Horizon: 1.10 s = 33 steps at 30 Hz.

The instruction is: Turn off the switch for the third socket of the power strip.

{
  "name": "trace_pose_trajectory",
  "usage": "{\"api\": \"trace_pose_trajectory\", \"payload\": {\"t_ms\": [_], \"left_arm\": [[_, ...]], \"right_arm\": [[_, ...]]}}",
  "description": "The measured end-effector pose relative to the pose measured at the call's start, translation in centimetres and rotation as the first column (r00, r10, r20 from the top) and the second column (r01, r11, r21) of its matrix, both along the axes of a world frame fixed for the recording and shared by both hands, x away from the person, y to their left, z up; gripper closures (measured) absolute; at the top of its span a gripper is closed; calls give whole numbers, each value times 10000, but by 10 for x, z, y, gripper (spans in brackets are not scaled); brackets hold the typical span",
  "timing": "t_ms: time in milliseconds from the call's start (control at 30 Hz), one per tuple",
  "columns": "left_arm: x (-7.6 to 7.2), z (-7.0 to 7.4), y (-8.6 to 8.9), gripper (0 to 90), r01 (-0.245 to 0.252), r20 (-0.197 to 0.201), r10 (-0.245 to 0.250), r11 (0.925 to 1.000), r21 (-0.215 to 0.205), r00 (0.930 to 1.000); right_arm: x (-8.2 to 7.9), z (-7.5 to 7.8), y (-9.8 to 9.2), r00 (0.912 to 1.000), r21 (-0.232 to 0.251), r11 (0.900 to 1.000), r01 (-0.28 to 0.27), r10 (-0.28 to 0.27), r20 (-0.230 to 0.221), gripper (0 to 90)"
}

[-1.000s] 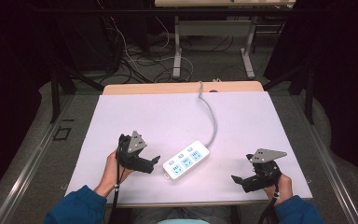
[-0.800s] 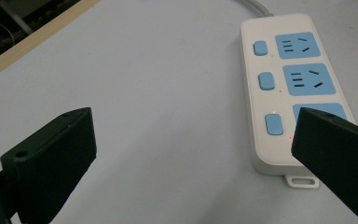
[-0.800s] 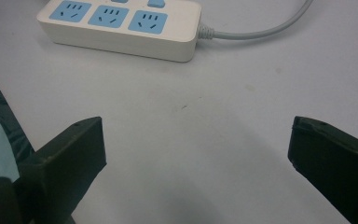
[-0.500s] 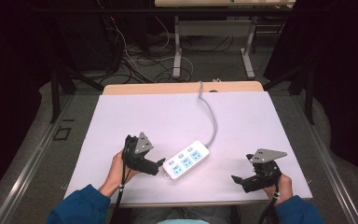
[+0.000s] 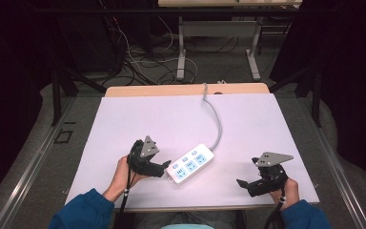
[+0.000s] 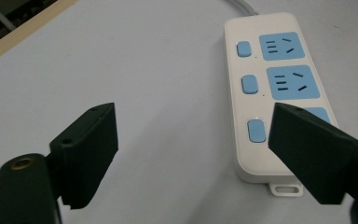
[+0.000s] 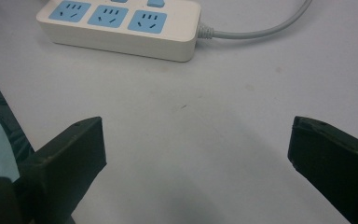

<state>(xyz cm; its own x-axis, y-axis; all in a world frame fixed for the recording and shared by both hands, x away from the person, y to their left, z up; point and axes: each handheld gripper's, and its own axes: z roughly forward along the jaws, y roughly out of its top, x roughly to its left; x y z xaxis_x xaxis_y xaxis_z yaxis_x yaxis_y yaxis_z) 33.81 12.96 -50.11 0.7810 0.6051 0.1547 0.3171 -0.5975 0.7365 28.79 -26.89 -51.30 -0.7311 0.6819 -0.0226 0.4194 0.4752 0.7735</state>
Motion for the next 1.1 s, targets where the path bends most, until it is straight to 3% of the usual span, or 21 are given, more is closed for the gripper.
{"api": "trace_pose_trajectory", "payload": {"t_ms": [167,267,367,400,700,1000,1100], "left_arm": [[-2,-1,-3,279,219,-50,-220,9996,-161,9997],[-2,-1,-3,398,310,-55,-312,9993,-219,9995],[-2,-1,-4,441,387,-52,-388,9989,-257,9992],[-3,-1,-4,501,454,-74,-457,9985,-308,9989],[-4,-4,-6,744,813,-204,-822,9957,-437,9964],[-3,-12,-16,897,1145,-396,-1164,9923,-482,9924],[-4,-14,-20,900,1248,-456,-1269,9911,-469,9909]], "right_arm": [[0,0,0,10000,34,10000,2,-2,-32,38],[0,0,0,10000,19,10000,54,-54,-2,38],[0,0,0,10000,30,10000,5,-5,-41,38],[0,0,0,10000,22,10000,34,-34,1,38],[0,0,1,10000,20,10000,8,-8,-10,38],[0,0,0,10000,30,10000,36,-36,-4,42],[0,0,0,10000,65,10000,4,-4,-4,42]]}}
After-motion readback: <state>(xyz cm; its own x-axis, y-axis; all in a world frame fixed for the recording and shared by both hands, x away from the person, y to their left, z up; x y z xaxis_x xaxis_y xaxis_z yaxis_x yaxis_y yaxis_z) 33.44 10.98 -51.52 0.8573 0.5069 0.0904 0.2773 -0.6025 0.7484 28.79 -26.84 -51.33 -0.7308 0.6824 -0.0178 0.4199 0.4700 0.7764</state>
